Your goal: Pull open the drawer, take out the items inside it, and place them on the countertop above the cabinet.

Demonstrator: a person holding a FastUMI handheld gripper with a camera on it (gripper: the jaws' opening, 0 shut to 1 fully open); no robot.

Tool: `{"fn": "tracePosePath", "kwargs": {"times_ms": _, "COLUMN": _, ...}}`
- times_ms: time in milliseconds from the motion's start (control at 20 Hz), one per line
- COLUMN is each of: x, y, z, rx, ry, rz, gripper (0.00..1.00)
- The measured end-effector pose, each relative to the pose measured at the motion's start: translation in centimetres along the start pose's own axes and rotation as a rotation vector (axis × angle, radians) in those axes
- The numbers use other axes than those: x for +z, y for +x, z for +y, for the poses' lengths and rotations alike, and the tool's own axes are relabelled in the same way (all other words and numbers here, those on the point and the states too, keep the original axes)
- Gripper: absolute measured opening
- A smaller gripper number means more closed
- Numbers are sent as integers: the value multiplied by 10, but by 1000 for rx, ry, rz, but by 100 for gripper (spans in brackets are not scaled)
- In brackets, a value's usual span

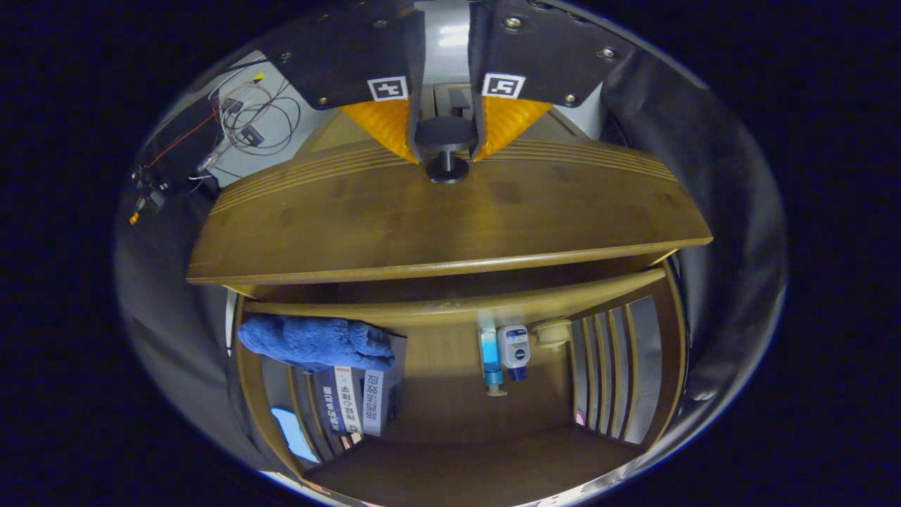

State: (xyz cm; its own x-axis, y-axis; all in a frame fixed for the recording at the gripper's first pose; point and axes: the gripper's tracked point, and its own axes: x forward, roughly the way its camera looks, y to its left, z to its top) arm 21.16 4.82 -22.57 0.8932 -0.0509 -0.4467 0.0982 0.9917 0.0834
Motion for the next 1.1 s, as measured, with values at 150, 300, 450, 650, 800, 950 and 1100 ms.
{"fn": "tracePosePath", "kwargs": {"times_ms": 150, "x": -14, "y": -27, "z": -3, "rx": -21, "ry": -11, "rz": 41, "gripper": 24}}
{"fn": "tracePosePath", "kwargs": {"times_ms": 300, "x": -25, "y": -51, "z": -6, "rx": -40, "ry": 0, "rz": 69, "gripper": 24}}
{"fn": "tracePosePath", "kwargs": {"times_ms": 450, "x": -42, "y": -72, "z": -9, "rx": -70, "ry": 11, "rz": 95, "gripper": 24}}
{"fn": "tracePosePath", "kwargs": {"times_ms": 650, "x": -56, "y": -86, "z": -8, "rx": -82, "ry": 31, "rz": 103, "gripper": 23}}
{"fn": "tracePosePath", "kwargs": {"times_ms": 800, "x": -55, "y": -83, "z": -10, "rx": -81, "ry": 9, "rz": 106, "gripper": 24}}
{"fn": "tracePosePath", "kwargs": {"times_ms": 950, "x": -43, "y": -89, "z": -10, "rx": -70, "ry": 19, "rz": 71, "gripper": 36}}
{"fn": "tracePosePath", "kwargs": {"times_ms": 1100, "x": 12, "y": -114, "z": 0, "rx": -48, "ry": 44, "rz": -74, "gripper": 52}}
